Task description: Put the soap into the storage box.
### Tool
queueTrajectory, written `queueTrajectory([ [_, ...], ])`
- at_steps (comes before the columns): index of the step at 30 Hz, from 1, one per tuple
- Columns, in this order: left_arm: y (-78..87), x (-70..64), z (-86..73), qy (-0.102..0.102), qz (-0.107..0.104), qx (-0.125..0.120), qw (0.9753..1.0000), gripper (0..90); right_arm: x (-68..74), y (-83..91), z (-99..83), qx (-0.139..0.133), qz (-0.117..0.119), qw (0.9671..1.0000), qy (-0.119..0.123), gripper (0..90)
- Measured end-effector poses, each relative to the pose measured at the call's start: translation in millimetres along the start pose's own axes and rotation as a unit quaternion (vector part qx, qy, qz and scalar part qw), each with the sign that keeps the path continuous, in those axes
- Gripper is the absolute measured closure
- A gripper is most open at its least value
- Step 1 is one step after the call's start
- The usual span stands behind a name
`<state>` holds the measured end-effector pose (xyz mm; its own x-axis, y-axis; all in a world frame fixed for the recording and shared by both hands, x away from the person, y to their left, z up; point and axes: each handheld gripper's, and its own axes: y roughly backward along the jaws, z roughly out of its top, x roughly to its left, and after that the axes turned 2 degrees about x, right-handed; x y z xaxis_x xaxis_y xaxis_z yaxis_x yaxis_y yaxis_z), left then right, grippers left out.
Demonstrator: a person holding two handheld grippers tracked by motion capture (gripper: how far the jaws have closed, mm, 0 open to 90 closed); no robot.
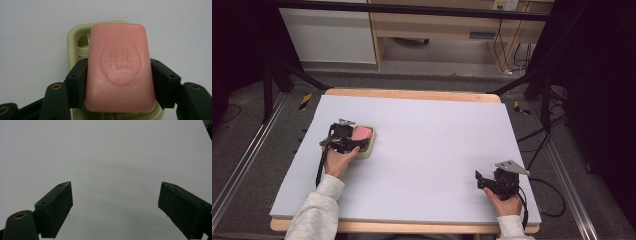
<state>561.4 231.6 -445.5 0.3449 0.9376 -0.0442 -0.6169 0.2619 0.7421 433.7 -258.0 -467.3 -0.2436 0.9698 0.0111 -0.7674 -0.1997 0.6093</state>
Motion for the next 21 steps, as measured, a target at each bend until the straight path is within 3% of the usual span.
queueTrajectory([
  [21, -6.0, -0.9, -0.8, 0.003, 0.009, 0.007, 0.9999, 37.2, -0.1, -0.1, -0.1, 0.001, 0.000, 1.0000, 0.000, 12.4],
])
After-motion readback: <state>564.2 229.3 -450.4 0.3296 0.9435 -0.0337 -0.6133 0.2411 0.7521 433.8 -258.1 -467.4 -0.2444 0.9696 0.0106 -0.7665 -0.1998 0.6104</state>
